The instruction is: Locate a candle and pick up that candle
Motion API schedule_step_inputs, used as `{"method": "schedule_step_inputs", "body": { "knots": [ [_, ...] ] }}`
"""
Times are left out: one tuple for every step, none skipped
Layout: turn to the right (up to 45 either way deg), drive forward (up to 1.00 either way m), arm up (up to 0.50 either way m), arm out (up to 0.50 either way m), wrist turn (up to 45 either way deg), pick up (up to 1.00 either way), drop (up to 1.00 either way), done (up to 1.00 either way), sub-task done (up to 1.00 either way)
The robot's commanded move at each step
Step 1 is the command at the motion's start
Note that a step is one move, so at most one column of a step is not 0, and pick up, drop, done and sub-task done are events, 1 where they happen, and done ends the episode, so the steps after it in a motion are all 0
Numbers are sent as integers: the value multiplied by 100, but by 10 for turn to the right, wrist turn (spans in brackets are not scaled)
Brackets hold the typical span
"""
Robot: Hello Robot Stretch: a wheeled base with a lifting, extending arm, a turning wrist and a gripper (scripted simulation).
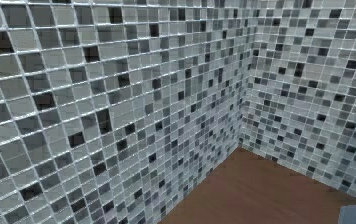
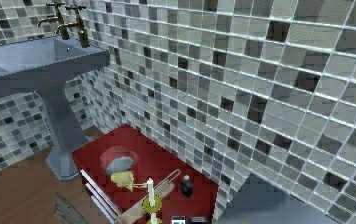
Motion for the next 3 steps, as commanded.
{"method": "schedule_step_inputs", "body": {
  "knots": [
    [0, 0, 0, 0, 450, 0, 0, 0, 0],
    [0, 0, 0, 0, 450, 0, 0, 0, 0],
    [0, 0, 0, 0, 210, 0, 0, 0, 0]
  ]
}}
